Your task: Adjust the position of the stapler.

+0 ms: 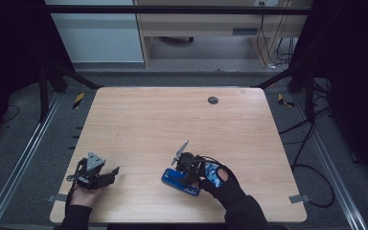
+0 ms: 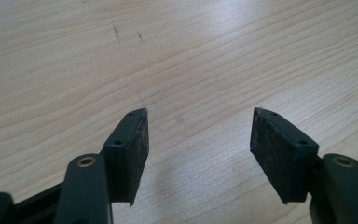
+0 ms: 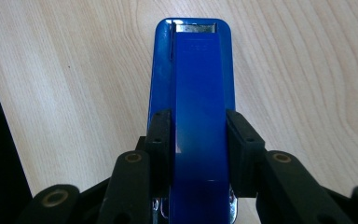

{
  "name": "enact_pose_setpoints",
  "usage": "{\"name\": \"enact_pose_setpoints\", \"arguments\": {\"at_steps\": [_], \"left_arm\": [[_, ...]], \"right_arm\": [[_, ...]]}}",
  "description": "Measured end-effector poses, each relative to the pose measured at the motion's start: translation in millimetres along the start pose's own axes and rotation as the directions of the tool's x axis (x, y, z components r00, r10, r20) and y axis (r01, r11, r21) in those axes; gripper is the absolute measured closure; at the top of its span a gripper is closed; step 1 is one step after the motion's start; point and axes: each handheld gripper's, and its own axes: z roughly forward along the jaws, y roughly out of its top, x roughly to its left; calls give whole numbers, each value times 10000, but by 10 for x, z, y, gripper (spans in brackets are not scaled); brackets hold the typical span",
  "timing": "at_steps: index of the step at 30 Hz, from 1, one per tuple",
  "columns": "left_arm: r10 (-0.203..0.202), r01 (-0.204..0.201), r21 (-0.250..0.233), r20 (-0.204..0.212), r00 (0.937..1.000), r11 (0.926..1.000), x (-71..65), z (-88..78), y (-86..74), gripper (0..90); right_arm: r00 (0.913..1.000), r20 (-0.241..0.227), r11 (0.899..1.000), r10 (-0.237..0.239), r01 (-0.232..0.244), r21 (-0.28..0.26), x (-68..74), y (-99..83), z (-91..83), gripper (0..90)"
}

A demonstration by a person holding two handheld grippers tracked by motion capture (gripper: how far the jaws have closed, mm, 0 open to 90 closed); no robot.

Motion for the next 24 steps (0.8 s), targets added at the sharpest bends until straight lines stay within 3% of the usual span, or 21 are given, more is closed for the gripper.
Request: {"name": "enact_pose_setpoints", "arguments": {"at_steps": [4, 5, 7, 14, 24], "left_arm": [[35, -35, 39, 19, 10000, 10000, -5, 5, 1, 370], [58, -59, 53, 11, 10000, 10000, -8, 7, 1, 370], [64, -64, 66, 6, 10000, 10000, -8, 9, 1, 370], [69, -69, 96, 9, 10000, 9999, -12, 18, 0, 370], [103, -104, 140, 45, 9999, 9998, -17, 21, 0, 369]], "right_arm": [[9994, -262, 9996, -232, 228, -163, -59, -38, -26, 659], [9981, -286, 9984, -550, 545, -168, -92, -63, -20, 659], [9974, -317, 9978, -653, 651, -94, -110, -78, -16, 659], [9933, -453, 9942, -1061, 1053, -197, -103, -151, -8, 659], [9924, -327, 9929, -1188, 1190, 47, -62, -165, 31, 646]]}}
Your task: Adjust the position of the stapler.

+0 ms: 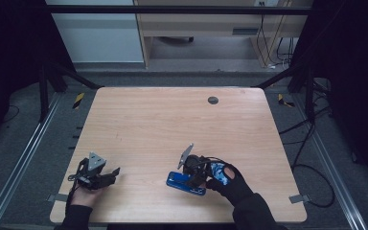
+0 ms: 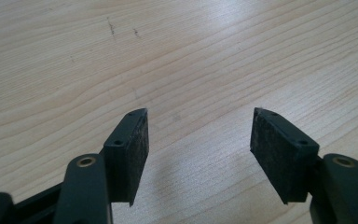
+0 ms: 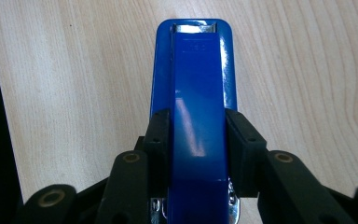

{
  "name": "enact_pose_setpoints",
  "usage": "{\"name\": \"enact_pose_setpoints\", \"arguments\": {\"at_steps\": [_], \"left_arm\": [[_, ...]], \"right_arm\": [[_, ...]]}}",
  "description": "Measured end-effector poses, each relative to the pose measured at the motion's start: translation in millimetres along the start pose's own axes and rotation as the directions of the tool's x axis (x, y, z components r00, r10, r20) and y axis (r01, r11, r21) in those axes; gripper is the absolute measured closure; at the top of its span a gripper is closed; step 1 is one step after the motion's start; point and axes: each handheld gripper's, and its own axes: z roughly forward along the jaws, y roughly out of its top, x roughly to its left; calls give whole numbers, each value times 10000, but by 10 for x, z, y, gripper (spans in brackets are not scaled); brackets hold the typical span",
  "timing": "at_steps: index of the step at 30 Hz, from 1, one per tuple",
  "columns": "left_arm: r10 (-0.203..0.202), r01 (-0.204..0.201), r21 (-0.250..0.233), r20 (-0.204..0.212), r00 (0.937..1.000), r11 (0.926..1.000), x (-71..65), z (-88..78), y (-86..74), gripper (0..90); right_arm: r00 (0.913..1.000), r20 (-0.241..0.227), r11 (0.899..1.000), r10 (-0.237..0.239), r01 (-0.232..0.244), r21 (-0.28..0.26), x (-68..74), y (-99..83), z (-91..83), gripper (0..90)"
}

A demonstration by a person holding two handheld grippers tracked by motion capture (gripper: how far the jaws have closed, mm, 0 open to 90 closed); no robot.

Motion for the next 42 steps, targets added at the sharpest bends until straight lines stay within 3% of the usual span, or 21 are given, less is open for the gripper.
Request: {"name": "enact_pose_setpoints", "arguments": {"at_steps": [2, 9, 12, 16, 17, 18, 23, 24, 25, 31, 35, 38, 42], "left_arm": [[21, -21, 18, 17, 10000, 10000, -1, 1, 0, 368], [42, -43, 79, 49, 10000, 10000, -3, 6, 0, 367], [40, -41, 79, 57, 10000, 10000, -1, 6, 0, 367], [25, -26, 107, 86, 10000, 9999, -4, 12, 0, 367], [33, -34, 110, 93, 10000, 9999, -5, 13, 1, 367], [41, -42, 111, 96, 9999, 9999, -5, 13, 1, 366], [21, -23, 115, 96, 10000, 9999, -3, 13, 1, 367], [23, -24, 111, 95, 10000, 9999, -4, 13, 1, 367], [23, -24, 112, 97, 10000, 9999, -5, 13, 1, 367], [17, -19, 128, 98, 10000, 9999, -1, 15, 1, 366], [25, -26, 124, 97, 9999, 9999, -3, 15, 1, 366], [49, -50, 148, 105, 9999, 9999, -3, 16, 1, 367], [42, -44, 141, 106, 9999, 9999, -5, 17, 2, 367]], "right_arm": [[9998, 16, 9998, 184, -184, 59, 9, 6, -7, 637], [9999, 68, 9985, 132, -135, 536, 5, 92, 27, 596], [9998, 46, 9975, 212, -215, 674, 3, 127, 32, 602], [10000, 72, 9947, -22, 14, 1028, 0, 177, 89, 621], [9998, 102, 9929, 145, -156, 1176, 19, 191, 99, 641], [9999, 110, 9926, -68, 54, 1214, 10, 191, 114, 647], [9999, 149, 9913, 49, -68, 1313, 26, 202, 116, 657], [9997, 153, 9916, -204, 183, 1278, 14, 198, 118, 657], [9998, 178, 9913, -109, 85, 1316, 26, 201, 114, 658], [9982, 265, 9928, -541, 509, 1088, 43, 183, 77, 659], [9944, 30, 9909, -1059, 1053, 834, 76, 185, 17, 659], [9879, -154, 9841, -1544, 1552, 870, 115, 190, -7, 659], [9828, -202, 9751, -1836, 1847, 1226, 145, 176, 24, 658]]}}
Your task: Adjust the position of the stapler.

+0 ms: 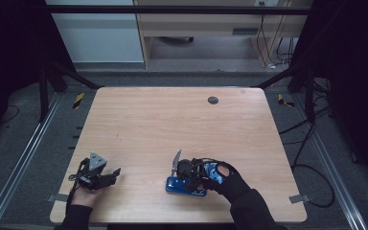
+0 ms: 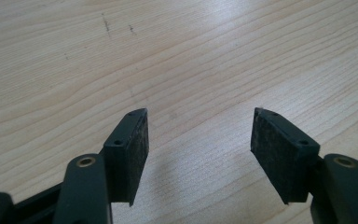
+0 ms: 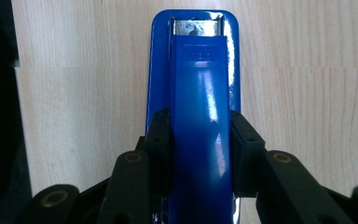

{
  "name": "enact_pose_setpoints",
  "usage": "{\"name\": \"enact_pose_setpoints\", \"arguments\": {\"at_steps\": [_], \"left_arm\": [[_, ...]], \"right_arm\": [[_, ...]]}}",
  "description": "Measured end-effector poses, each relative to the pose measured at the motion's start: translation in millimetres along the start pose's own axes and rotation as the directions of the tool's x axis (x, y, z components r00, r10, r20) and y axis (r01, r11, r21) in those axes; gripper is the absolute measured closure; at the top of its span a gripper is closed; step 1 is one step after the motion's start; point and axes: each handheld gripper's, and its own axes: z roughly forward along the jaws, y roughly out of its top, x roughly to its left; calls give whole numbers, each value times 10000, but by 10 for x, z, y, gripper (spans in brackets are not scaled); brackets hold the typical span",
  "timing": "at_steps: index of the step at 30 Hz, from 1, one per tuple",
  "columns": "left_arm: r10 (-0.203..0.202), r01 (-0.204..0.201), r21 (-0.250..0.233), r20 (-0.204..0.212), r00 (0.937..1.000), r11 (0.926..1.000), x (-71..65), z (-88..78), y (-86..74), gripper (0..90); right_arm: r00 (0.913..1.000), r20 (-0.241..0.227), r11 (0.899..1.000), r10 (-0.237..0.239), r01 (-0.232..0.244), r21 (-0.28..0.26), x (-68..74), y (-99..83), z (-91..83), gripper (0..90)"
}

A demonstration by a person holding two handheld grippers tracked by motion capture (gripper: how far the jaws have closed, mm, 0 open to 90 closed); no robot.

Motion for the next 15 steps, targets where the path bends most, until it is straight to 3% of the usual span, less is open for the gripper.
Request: {"name": "enact_pose_setpoints", "arguments": {"at_steps": [6, 12, 15], "left_arm": [[12, -12, 15, 3, 10000, 10000, 0, 2, 0, 366], [43, -43, 48, 22, 10000, 10000, -4, 4, 0, 366], [42, -42, 70, 34, 10000, 10000, -4, 6, 0, 365]], "right_arm": [[9994, -43, 9993, -341, 341, 140, -2, -38, 60, 659], [9998, -97, 9999, -148, 149, 72, -13, -48, 64, 646], [9998, -180, 9994, 109, -114, -317, -4, -50, 35, 597]]}}
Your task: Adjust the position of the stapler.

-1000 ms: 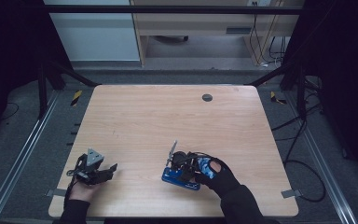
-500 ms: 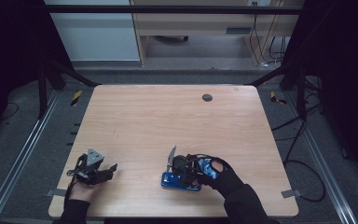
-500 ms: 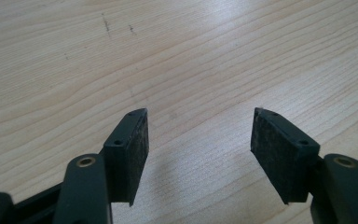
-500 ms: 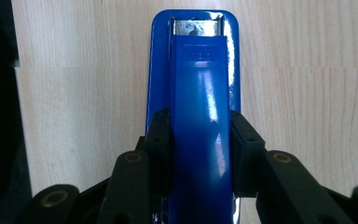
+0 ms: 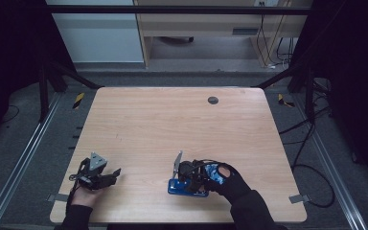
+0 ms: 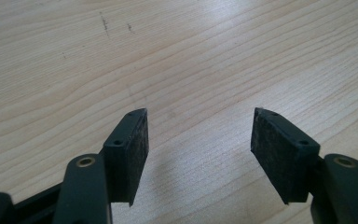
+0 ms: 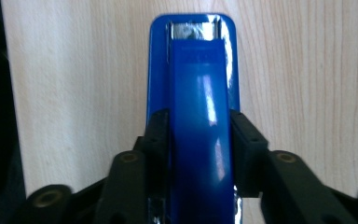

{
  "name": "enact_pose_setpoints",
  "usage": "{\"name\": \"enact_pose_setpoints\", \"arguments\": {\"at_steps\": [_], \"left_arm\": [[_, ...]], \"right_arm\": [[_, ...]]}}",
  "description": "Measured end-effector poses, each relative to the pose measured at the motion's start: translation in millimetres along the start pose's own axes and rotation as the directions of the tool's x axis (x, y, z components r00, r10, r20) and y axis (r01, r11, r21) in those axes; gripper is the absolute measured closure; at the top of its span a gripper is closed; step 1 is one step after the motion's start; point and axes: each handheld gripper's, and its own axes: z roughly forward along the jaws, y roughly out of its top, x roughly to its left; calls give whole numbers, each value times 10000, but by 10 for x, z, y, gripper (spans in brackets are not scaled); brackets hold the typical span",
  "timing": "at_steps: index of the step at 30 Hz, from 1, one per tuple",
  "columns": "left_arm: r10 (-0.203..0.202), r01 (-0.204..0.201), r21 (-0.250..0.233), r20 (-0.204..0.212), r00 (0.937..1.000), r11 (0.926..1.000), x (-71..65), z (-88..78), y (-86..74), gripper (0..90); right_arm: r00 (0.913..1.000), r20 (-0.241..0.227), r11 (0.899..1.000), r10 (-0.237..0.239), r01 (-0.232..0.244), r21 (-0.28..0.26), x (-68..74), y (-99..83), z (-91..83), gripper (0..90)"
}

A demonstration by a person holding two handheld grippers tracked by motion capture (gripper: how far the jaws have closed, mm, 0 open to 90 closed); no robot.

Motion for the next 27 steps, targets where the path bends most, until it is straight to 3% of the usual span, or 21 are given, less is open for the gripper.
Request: {"name": "enact_pose_setpoints", "arguments": {"at_steps": [4, 7, 10, 11, 12, 13, 16, 21, 22, 23, 24, 25, 26, 27], "left_arm": [[4, -4, 19, 5, 10000, 10000, 0, 2, 0, 364], [4, -4, 29, 4, 10000, 10000, -2, 4, 0, 364], [-5, 5, 30, 15, 10000, 10000, -3, 5, -1, 364], [0, 0, 36, 19, 10000, 10000, -4, 5, -1, 365], [-7, 6, 38, 30, 10000, 10000, -5, 5, -1, 366], [-9, 9, 28, 44, 10000, 10000, -7, 5, -1, 366], [-26, 26, 14, 134, 9999, 10000, -11, 6, 2, 371], [23, -20, -72, 438, 9990, 10000, -35, 2, 18, 385], [28, -22, -110, 530, 9986, 9999, -42, 0, 23, 394], [35, -26, -151, 607, 9981, 9999, -52, -2, 29, 404], [73, -61, -185, 669, 9977, 9998, -64, -4, 35, 404], [150, -137, -181, 731, 9972, 9997, -74, -8, 42, 415], [205, -188, -211, 801, 9966, 9996, -88, -12, 51, 415], [290, -268, -266, 871, 9958, 9993, -102, -16, 61, 418]], "right_arm": [[9994, -36, 9964, 354, -356, -766, -3, -18, -90, 557], [9976, -53, 9865, 688, -688, -1485, 6, -48, -169, 540], [9947, -39, 9682, 1028, -1010, -2287, 11, -98, -239, 533], [9909, 94, 9525, 1340, -1261, -2773, 21, -138, -279, 535], [9886, 152, 9452, 1497, -1386, -2956, 28, -161, -300, 542], [9886, 152, 9452, 1497, -1386, -2956, 28, -161, -300, 542], [9803, 240, 9137, 1960, -1737, -3674, 54, -252, -351, 554], [9648, 150, 8499, 2626, -2239, -4770, 101, -444, -405, 610], [9558, 133, 8234, 2939, -2460, -5114, 113, -535, -427, 636], [9518, 109, 8087, 3066, -2544, -5303, 120, -582, -436, 649], [9518, 109, 8087, 3066, -2544, -5303, 120, -582, -436, 649], [9431, 25, 7822, 3325, -2743, -5594, 139, -681, -458, 679], [9431, 25, 7822, 3325, -2743, -5594, 139, -681, -458, 679], [9421, 62, 7731, 3353, -2714, -5733, 148, -728, -464, 699]]}}
